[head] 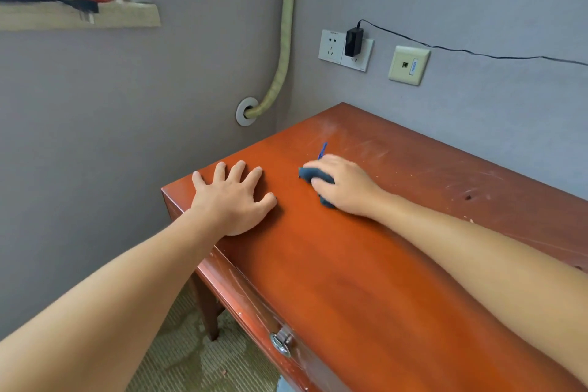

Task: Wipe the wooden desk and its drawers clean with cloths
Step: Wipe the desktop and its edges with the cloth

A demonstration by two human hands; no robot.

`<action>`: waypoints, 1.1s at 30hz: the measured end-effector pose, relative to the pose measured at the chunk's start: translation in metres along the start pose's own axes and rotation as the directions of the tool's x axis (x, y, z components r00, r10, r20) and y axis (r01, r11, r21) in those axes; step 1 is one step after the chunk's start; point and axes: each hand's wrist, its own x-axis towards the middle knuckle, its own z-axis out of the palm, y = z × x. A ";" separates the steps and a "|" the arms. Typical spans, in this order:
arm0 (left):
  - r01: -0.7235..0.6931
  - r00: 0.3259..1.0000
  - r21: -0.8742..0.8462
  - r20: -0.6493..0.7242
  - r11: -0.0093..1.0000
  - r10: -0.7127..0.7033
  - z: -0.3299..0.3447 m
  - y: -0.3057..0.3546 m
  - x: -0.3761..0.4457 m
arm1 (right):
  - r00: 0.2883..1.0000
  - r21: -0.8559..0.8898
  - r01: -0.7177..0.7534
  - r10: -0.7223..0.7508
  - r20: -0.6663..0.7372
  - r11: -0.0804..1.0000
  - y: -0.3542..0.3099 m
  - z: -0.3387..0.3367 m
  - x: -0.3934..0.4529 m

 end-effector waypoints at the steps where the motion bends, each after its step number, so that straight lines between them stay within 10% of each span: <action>1: 0.002 1.000 0.006 0.013 1.000 -0.002 -0.004 0.001 0.002 | 0.994 -0.034 -0.107 0.106 -0.030 0.994 0.001 0.000 0.013; 6: 0.013 0.999 0.021 0.035 1.000 -0.014 -0.018 0.006 0.019 | 0.995 -0.220 -0.091 0.096 0.011 0.971 -0.045 0.024 0.020; 13: -0.004 0.994 -0.127 -0.113 0.992 -0.010 0.000 -0.009 0.037 | 0.860 0.172 -0.112 0.009 0.510 0.979 -0.058 -0.019 0.000; 23: -0.020 0.986 -0.219 -0.166 0.976 -0.017 0.013 -0.018 0.048 | 0.951 -0.045 0.303 -0.299 0.082 0.952 -0.041 0.010 0.053; 33: -0.023 0.996 -0.158 -0.089 0.987 0.008 0.011 -0.011 0.048 | 0.985 -0.388 -0.170 0.144 -0.096 0.906 0.049 -0.006 0.174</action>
